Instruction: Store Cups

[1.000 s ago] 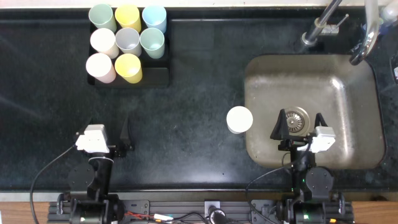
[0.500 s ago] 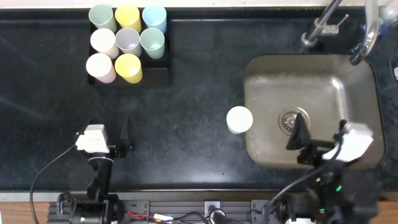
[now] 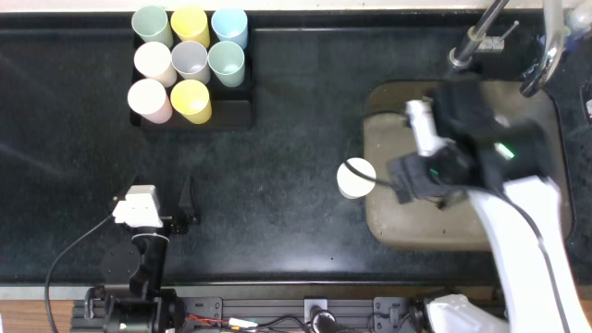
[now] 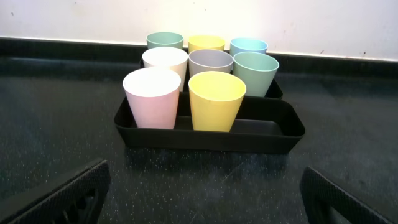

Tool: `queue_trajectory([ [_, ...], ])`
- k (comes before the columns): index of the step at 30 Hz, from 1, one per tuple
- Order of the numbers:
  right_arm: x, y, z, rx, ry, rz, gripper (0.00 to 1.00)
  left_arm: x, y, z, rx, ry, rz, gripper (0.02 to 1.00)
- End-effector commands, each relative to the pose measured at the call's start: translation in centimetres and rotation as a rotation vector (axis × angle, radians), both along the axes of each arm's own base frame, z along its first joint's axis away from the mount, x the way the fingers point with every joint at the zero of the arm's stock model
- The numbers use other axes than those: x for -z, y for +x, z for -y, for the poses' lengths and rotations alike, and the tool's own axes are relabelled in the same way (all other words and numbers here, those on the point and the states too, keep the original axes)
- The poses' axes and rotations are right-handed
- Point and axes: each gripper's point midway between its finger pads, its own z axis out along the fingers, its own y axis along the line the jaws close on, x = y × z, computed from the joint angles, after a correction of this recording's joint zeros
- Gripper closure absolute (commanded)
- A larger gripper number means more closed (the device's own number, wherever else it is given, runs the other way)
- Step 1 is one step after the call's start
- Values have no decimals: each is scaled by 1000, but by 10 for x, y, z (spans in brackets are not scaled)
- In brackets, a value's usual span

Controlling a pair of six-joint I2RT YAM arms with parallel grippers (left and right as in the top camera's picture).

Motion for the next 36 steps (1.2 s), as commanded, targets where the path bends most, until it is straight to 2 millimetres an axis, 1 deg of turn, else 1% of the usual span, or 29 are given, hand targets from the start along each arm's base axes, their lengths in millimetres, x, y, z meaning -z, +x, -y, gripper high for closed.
queue_trajectory([
  [1,15,16,-22,-117,27,-50,5,-1,-1,1,10,19,4,18],
  [3,26,17,-33,-169,78,-113,5,-1,-1,1,10,19,4,20],
  [6,37,20,-40,-204,115,-164,3,-1,-1,1,10,19,3,18],
  [12,52,41,-41,-185,149,-137,3,-1,-1,1,10,19,4,18],
  [17,73,44,-39,-182,143,-205,3,-1,-1,1,10,19,4,18],
  [21,82,50,-43,-192,141,-213,3,-1,-1,1,10,19,3,18],
  [29,99,48,-49,-223,119,-276,7,-1,-1,1,10,19,3,18],
  [33,106,47,-43,-232,56,-290,3,-1,-1,1,10,19,4,18],
  [36,111,43,-40,-262,45,-311,3,-1,-1,1,10,19,3,18],
])
